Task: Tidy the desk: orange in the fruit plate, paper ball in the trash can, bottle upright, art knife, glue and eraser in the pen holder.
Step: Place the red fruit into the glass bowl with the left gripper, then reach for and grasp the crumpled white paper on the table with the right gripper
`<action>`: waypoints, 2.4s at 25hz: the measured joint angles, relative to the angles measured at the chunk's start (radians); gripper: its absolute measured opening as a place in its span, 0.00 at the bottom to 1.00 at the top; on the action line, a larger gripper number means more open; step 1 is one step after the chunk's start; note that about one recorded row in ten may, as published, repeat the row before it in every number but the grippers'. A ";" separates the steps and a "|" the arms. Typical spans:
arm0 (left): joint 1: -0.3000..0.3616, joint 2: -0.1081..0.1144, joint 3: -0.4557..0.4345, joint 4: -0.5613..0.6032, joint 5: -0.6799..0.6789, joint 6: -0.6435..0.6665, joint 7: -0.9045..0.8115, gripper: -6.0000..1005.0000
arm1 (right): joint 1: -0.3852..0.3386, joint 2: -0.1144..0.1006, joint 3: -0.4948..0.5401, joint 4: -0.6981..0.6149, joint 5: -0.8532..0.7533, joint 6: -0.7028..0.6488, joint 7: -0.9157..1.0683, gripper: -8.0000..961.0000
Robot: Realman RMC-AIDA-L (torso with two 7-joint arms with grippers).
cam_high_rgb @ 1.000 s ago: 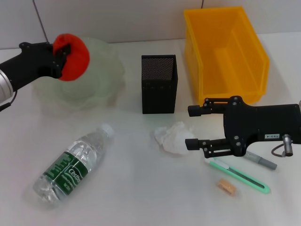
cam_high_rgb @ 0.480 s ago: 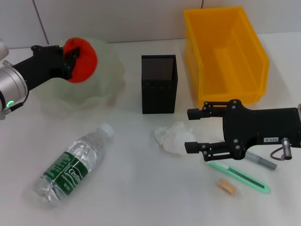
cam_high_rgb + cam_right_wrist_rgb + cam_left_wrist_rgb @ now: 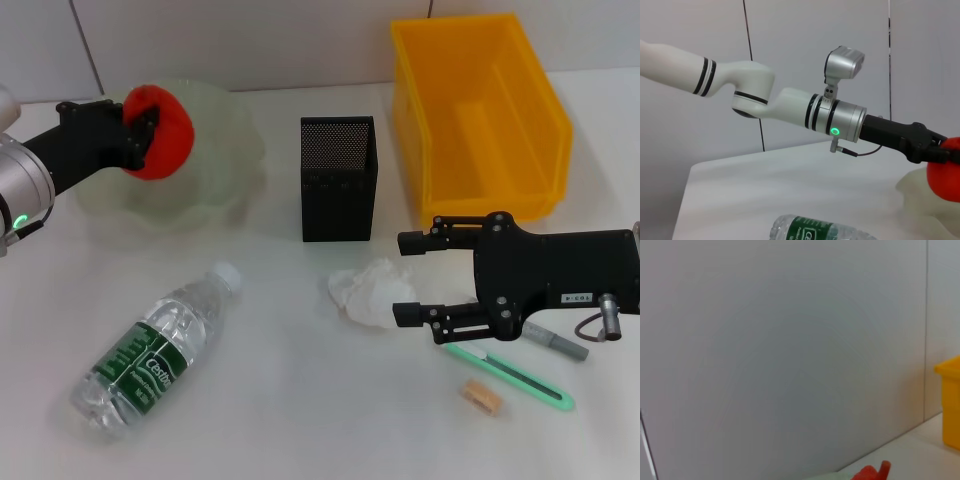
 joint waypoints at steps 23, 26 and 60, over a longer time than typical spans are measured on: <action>0.004 0.004 0.014 0.009 -0.029 0.075 0.010 0.69 | -0.004 -0.002 0.013 -0.007 0.000 0.003 0.000 0.77; 0.015 0.006 0.014 0.022 -0.028 0.107 0.005 0.74 | -0.006 -0.002 0.019 -0.005 0.000 0.006 0.000 0.76; 0.131 0.047 0.004 0.247 0.303 0.882 -0.246 0.85 | -0.023 -0.011 0.143 -0.008 -0.032 -0.007 0.031 0.76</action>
